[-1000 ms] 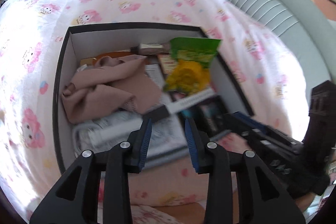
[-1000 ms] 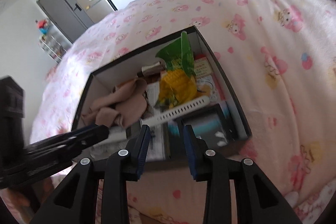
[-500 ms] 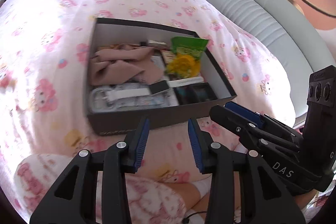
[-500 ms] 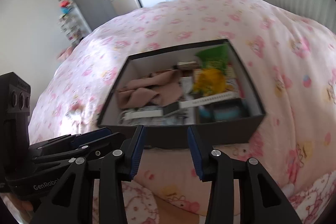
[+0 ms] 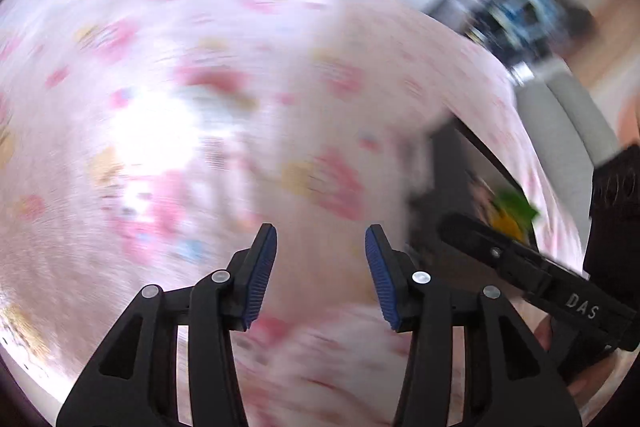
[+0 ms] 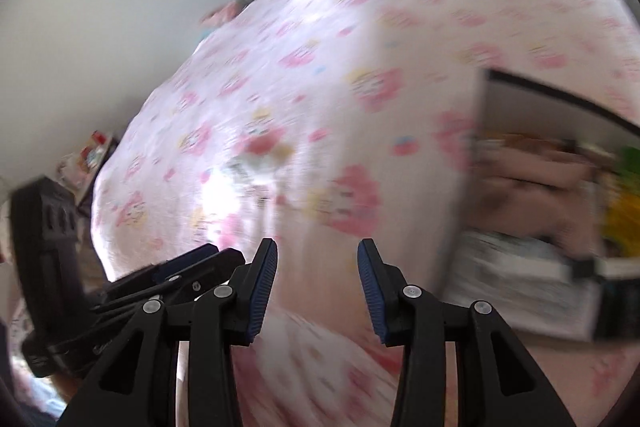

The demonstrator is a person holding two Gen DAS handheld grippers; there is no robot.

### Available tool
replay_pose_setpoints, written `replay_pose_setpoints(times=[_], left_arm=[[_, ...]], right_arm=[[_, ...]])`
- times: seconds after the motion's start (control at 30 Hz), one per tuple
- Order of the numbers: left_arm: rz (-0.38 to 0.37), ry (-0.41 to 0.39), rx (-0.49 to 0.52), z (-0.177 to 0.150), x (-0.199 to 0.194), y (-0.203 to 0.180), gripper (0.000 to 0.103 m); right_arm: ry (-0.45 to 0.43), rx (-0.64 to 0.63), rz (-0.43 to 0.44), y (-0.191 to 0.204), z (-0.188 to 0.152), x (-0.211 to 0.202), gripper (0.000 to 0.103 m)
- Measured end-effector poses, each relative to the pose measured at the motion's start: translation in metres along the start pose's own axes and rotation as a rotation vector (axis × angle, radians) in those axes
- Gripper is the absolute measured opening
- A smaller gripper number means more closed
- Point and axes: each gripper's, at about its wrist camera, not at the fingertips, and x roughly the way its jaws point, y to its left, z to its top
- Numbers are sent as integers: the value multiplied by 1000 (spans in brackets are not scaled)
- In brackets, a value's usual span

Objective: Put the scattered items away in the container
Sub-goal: 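Grasp the white fluffy toy with the left gripper while the right gripper grasps it too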

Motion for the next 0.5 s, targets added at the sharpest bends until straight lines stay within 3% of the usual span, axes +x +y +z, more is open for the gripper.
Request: replay_pose_setpoints(times=[0.13,0.23,0.43,0.5], left_arm=[[50,-45,-134,30,16,66,49],[10,-30,-220,52,33,103,51],[-65,3,-277,68,63,126,53],[-80,20,-279,67,74,126,53]], right_arm=[[113,-5,13,19,30,67,39],[164,-20,32,32,53,110,40],[212,-3,73,39,89,170,45],[241,-14,70,40,92,190,51]])
